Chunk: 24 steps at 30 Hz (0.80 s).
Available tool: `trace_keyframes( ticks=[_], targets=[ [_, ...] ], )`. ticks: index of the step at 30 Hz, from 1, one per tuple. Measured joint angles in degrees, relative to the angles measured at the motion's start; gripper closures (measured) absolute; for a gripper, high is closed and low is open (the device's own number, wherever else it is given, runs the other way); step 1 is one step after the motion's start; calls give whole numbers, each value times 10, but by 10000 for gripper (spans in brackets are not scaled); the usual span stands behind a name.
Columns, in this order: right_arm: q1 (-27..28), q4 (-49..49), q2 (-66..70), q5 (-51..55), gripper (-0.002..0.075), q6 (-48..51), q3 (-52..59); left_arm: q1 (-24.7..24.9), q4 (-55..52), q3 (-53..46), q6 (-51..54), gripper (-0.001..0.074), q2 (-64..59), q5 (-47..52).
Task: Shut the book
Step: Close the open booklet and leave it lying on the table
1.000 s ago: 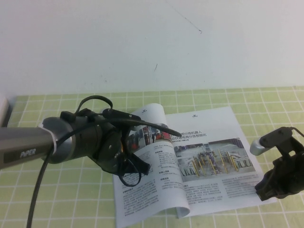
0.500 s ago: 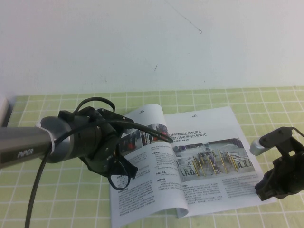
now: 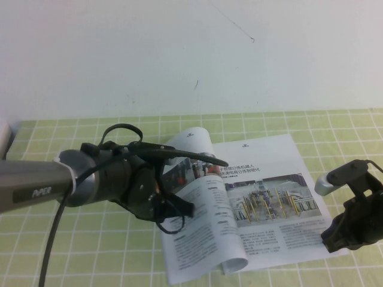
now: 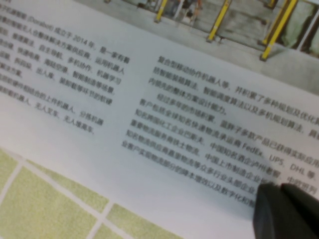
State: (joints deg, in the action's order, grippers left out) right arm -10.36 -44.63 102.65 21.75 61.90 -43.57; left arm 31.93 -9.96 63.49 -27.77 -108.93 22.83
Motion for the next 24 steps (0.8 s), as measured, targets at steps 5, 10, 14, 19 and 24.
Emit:
trace_keyframes(
  ticks=[5,10,14,19,24],
  targets=[
    [0,-3,0,0,729,0,0,51,93,2,18,737,-11,-107],
    [1,-8,0,0,729,0,0,90,118,2,20,737,-14,-237],
    [1,-8,-4,-1,729,0,0,95,89,2,24,737,15,-268],
    [0,-5,-26,-17,729,0,5,95,-18,2,28,737,87,-258],
    [0,47,-97,-21,729,0,6,94,-123,2,30,737,191,-207]
  ],
)
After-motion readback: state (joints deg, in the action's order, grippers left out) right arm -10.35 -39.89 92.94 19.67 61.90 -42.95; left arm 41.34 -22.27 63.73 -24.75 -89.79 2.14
